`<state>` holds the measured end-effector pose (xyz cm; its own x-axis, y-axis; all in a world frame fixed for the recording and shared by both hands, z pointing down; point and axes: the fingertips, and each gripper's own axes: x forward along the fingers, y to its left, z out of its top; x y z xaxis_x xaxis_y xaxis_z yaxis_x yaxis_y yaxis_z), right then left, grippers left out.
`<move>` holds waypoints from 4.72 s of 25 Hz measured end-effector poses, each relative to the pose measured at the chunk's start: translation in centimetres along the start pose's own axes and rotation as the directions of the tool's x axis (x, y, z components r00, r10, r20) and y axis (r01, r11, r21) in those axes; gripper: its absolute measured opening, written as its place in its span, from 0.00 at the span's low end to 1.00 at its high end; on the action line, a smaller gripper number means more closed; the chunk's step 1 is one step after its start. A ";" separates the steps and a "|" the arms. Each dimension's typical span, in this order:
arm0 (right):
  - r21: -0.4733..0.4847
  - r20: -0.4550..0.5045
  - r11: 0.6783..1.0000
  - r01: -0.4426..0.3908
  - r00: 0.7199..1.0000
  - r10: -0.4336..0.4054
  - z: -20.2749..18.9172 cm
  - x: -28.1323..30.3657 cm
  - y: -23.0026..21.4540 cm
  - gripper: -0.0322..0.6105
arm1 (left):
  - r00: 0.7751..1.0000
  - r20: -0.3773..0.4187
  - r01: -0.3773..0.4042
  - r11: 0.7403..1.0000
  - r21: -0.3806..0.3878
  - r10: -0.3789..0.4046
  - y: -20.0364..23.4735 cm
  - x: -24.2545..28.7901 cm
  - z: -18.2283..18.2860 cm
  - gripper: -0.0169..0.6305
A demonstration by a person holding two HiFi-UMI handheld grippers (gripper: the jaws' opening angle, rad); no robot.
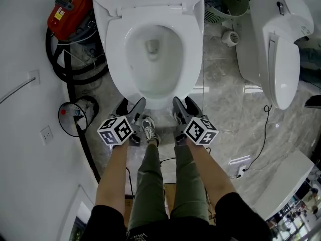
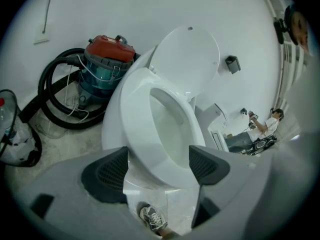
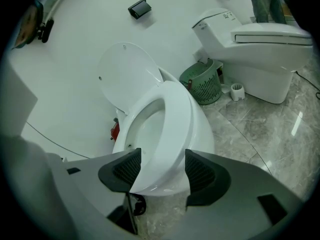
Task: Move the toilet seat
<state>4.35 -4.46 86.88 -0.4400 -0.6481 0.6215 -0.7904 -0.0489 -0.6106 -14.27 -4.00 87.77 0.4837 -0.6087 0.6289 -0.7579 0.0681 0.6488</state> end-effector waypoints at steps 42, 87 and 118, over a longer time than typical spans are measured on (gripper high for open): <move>-0.216 0.235 0.951 -0.223 0.933 0.272 15.6 -10.7 17.0 0.54 | 0.961 0.187 0.177 0.973 0.146 -0.203 -14.9 -11.8 15.3 0.64; -0.458 0.072 0.847 -0.269 0.939 0.337 36.5 -5.3 25.7 0.38 | 0.913 0.389 0.039 0.976 0.215 -0.122 -24.2 -9.5 36.7 0.61; -0.569 0.138 0.816 -0.103 0.966 0.218 46.0 2.0 25.9 0.06 | 0.877 0.480 -0.188 0.937 0.294 0.026 -24.5 -10.4 39.4 0.03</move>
<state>2.65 -41.96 49.73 -0.5387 -0.7418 0.3993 -0.8421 0.4590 -0.2833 -18.01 -30.47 48.42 0.1949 -0.9112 0.3629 -0.9298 -0.0538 0.3641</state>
